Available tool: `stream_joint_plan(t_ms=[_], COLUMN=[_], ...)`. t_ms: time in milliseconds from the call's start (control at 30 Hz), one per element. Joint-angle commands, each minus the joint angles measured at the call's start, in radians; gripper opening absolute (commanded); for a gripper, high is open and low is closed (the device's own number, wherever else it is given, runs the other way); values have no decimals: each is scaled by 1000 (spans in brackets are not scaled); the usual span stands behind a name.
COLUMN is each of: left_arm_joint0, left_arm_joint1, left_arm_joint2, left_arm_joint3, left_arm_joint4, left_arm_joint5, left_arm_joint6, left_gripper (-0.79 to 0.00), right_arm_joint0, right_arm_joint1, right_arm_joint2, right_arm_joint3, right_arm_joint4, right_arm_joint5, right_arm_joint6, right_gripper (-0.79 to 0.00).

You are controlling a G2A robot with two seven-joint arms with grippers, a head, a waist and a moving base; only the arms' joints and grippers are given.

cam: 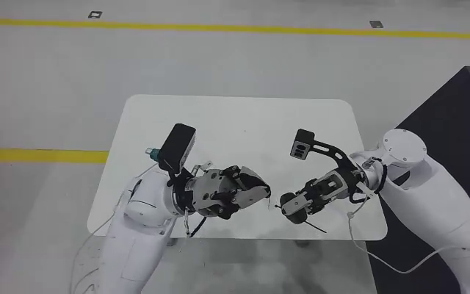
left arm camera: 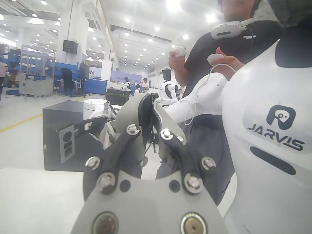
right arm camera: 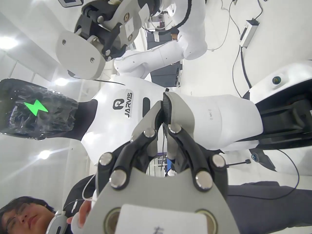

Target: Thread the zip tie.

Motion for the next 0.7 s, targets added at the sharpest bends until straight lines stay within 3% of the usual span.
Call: stream_joint_plan(t_ms=[0, 367, 667], left_arm_joint0=[0, -3, -12], left_arm_joint1=[0, 9, 26], left_arm_joint2=[1, 34, 46], left_arm_joint3=[-1, -20, -6], left_arm_joint4=[-1, 41, 38], left_arm_joint5=[0, 0, 0], left_arm_joint6=[-3, 14, 21], left_gripper=[-785, -785, -785], right_arm_joint0=[0, -17, -37], right_arm_joint1=[0, -8, -8], right_arm_joint2=[0, -9, 28], right_arm_joint3=[0, -105, -100], right_arm_joint4=[1, -57, -8], right_arm_joint5=[0, -48, -52], right_arm_joint6=[2, -10, 23], right_gripper=[-785, -785, -785])
